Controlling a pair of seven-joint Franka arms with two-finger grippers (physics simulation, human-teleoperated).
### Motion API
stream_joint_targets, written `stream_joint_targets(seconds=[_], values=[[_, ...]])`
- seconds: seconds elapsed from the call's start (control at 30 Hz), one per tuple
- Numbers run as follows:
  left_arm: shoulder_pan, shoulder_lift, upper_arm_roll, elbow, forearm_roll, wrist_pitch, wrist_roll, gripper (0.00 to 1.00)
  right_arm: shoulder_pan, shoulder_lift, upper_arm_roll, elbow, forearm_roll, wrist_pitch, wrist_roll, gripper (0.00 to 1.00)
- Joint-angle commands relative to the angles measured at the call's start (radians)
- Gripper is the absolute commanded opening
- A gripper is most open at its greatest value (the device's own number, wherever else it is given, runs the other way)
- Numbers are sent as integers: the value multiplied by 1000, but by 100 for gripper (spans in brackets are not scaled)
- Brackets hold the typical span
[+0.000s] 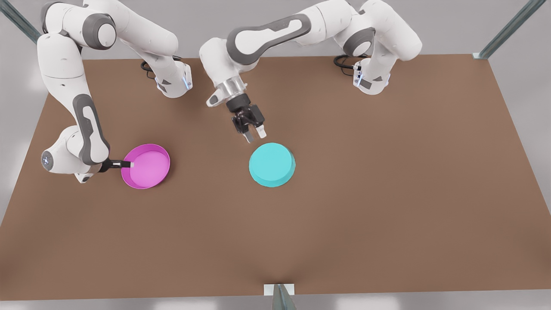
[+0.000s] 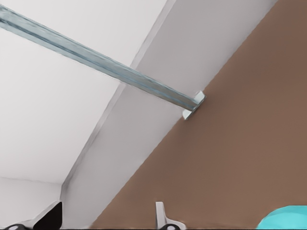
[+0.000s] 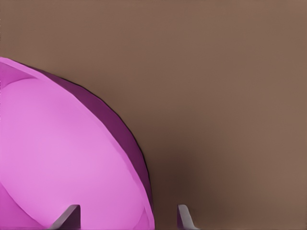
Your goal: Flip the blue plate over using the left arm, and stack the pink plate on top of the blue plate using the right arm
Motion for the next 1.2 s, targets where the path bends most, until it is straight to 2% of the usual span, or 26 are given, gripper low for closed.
stream_joint_targets(seconds=[0.0,0.07,0.13,0.17,0.2,0.23,0.27,0.3,0.33,0.37,0.4,0.47,0.5,0.53,0.57,0.67,1.0,1.07,1.17], values=[[33,-31,-1,-3,-429,-4,1,99,0,0,0,1,0,0,-2,48],[234,-136,-1,-3,-653,-181,47,100,0,0,0,3,-2,0,-4,48],[450,-321,0,-188,-767,-186,150,100,0,3,0,1,-2,49,-4,48],[641,-350,5,-219,-966,-182,141,100,2,9,2,3,0,58,-4,49],[789,-390,29,-253,-1051,-160,216,100,2,9,2,1,0,68,-4,49],[809,-453,126,-345,-1057,-114,438,100,2,11,2,1,0,68,-4,49],[809,-588,190,-556,-1054,19,498,100,2,11,2,1,0,68,-4,49],[809,-689,230,-695,-1049,121,547,100,3,11,3,1,1,68,-2,49],[809,-696,232,-693,-993,104,555,100,3,11,3,1,1,69,-2,49],[875,-671,180,-658,-972,69,570,100,3,18,3,1,3,69,-2,46],[979,-610,66,-589,-969,7,573,100,3,23,5,3,4,71,-1,45],[979,-341,66,-164,-989,-223,570,100,3,23,5,4,4,71,-2,42],[979,-379,60,-190,-988,-195,569,100,3,23,5,3,4,69,-2,40],[975,-588,55,-567,-988,20,554,100,3,23,6,3,4,71,-2,39],[970,-651,52,-672,-985,88,537,100,3,23,6,4,4,69,-4,35],[968,-640,49,-655,-982,102,533,100,3,23,6,4,3,69,-5,30],[968,-640,54,-624,-994,91,533,100,3,38,6,20,3,71,-5,30],[968,-640,54,-624,-1002,90,532,100,3,38,8,20,3,71,-5,22],[968,-640,54,-624,-1002,88,533,100,3,44,8,21,3,69,-5,22]])
